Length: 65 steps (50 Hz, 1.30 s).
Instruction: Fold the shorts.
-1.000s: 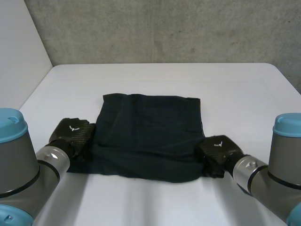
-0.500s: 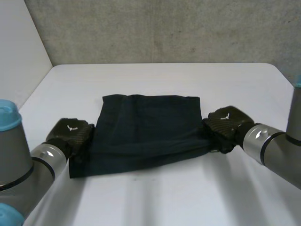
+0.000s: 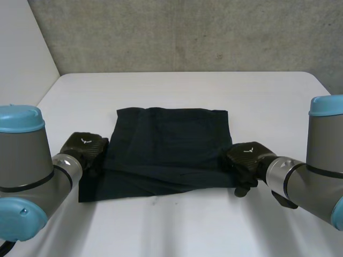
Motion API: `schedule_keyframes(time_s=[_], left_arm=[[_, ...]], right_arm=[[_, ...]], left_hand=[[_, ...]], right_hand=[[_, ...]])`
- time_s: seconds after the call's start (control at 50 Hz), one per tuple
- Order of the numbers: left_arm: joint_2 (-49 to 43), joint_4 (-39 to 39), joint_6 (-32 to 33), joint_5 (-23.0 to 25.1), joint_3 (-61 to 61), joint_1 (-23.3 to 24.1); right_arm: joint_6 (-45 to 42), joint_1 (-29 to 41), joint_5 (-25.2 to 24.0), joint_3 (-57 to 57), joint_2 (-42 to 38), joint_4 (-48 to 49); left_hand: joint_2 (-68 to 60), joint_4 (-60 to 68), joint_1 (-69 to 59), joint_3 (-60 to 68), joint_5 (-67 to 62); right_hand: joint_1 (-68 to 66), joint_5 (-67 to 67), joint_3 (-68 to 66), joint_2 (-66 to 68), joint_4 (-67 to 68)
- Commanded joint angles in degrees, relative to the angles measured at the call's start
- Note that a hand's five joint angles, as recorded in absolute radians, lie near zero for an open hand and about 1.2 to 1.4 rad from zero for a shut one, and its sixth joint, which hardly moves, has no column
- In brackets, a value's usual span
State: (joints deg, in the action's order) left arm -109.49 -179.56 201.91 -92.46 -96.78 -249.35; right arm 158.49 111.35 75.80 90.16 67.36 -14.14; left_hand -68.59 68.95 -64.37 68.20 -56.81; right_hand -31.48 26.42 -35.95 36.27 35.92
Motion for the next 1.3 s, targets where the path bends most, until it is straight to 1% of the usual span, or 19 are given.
schedule_keyframes(time_s=[0.02,0.04,0.1,0.12,0.2,0.28,0.4,0.48,0.54,0.7,0.78,0.84,0.9,1.0,1.02,1.08,1.12,1.18,1.3], left_arm=[[-0.2,0.0,0.0,0.1,-0.1,-0.1],[-0.2,0.0,0.0,0.1,-0.2,0.0],[-0.2,0.1,0.0,0.1,-0.4,0.1],[-0.2,0.1,0.0,0.0,-0.6,0.2],[-0.1,1.0,0.1,0.0,-1.5,1.1],[1.5,4.7,0.7,0.2,-3.1,1.4],[6.7,11.8,1.2,0.3,-5.6,1.8],[7.9,13.2,6.5,0.2,-7.5,1.9],[7.2,12.4,10.9,0.1,-7.6,1.9],[-2.9,2.9,13.5,-0.9,1.9,1.9],[-6.7,-0.2,13.4,-3.7,12.6,2.2],[-7.8,-2.5,13.1,-8.1,23.7,3.2],[-7.9,-6.4,13.0,-11.2,35.1,4.4],[-7.0,-17.1,12.8,-11.7,47.2,4.5],[-6.6,-19.4,13.0,-11.7,48.3,4.5],[-3.5,-27.4,13.0,-12.1,49.3,4.8],[-2.2,-30.7,13.0,-12.0,48.8,4.8],[-2.0,-30.0,13.0,-12.0,47.0,5.2],[-1.9,-28.8,12.5,-11.5,35.4,5.2]], right_arm=[[-2.0,0.2,0.2,2.1,-0.7,4.6],[-2.4,0.2,0.3,2.3,-1.0,5.3],[-2.8,0.2,0.2,2.6,-1.5,8.3],[-2.8,0.2,0.3,2.5,-1.5,9.0],[-3.5,0.4,1.1,1.5,-0.9,10.8],[-6.1,0.1,1.3,-0.1,0.7,7.7],[-15.9,0.2,1.1,-1.5,8.0,-9.0],[-23.6,0.0,1.3,-1.2,7.3,-18.8],[-25.3,0.0,1.1,-1.6,6.0,-20.0],[-23.4,0.6,3.6,-11.3,-6.0,-13.6],[-17.8,1.1,7.6,-23.6,-9.4,-7.5],[-15.0,1.1,9.1,-29.5,-9.3,-2.7],[-12.1,1.0,10.2,-35.9,-7.5,6.3],[-7.7,1.1,10.9,-38.5,-1.2,26.3],[-6.7,1.1,11.9,-37.9,0.7,33.1],[-6.4,1.1,13.3,-36.5,2.5,40.5],[-6.4,1.1,14.4,-35.9,2.7,41.5],[-6.5,1.1,14.5,-35.0,2.0,38.2],[-6.4,1.8,13.9,-31.2,-1.2,31.3]], left_hand=[[-11.4,11.1,-15.6,11.8,-13.2],[-11.4,11.1,-15.6,11.8,-13.2],[-11.4,11.1,-15.6,11.8,-13.2],[-11.4,11.1,-15.6,11.8,-13.2],[-11.4,11.1,-15.6,11.8,-13.2],[-11.4,11.1,-15.6,11.8,-13.2],[-11.4,11.1,-15.6,11.8,-13.2],[-11.4,11.1,-15.6,11.8,-13.2],[-11.4,11.1,-15.6,11.8,-13.2],[-11.4,11.1,-15.6,11.8,-13.2],[-11.4,11.1,-15.6,11.8,-13.2],[-11.4,11.1,-15.6,11.8,-13.2],[-11.4,11.1,-15.6,11.8,-13.2],[-11.4,11.1,-15.6,11.8,-13.2],[-11.4,11.1,-15.6,11.8,-13.2],[-11.4,11.1,-15.6,11.8,-13.2],[-11.4,11.1,-15.6,11.8,-13.2],[-11.4,11.1,-15.6,11.8,-13.2],[-11.4,11.1,-15.6,11.8,-13.2]], right_hand=[[-10.7,5.8,-6.2,5.9,6.3],[-15.2,10.3,-10.8,10.4,10.8],[-44.1,39.2,-39.6,39.3,39.7],[-48.5,43.5,-44.0,43.7,44.0],[-48.5,43.6,-44.1,43.7,44.1],[-48.5,43.6,-44.1,43.7,44.1],[-48.5,43.6,-44.1,43.7,44.1],[-48.5,43.6,-44.1,43.7,44.1],[-48.5,43.6,-44.1,43.7,44.1],[-48.5,43.6,-44.1,43.7,44.1],[-48.5,43.6,-44.1,43.7,44.1],[-48.5,43.6,-44.1,43.7,44.1],[-48.5,43.6,-44.1,43.7,44.1],[-48.5,43.6,-44.1,43.7,44.1],[-48.5,43.6,-44.1,43.7,44.1],[-48.5,43.6,-44.1,43.7,44.1],[-48.5,43.6,-44.1,43.7,44.1],[-48.5,43.6,-44.1,43.7,44.1],[-48.5,43.6,-44.1,43.7,44.1]])
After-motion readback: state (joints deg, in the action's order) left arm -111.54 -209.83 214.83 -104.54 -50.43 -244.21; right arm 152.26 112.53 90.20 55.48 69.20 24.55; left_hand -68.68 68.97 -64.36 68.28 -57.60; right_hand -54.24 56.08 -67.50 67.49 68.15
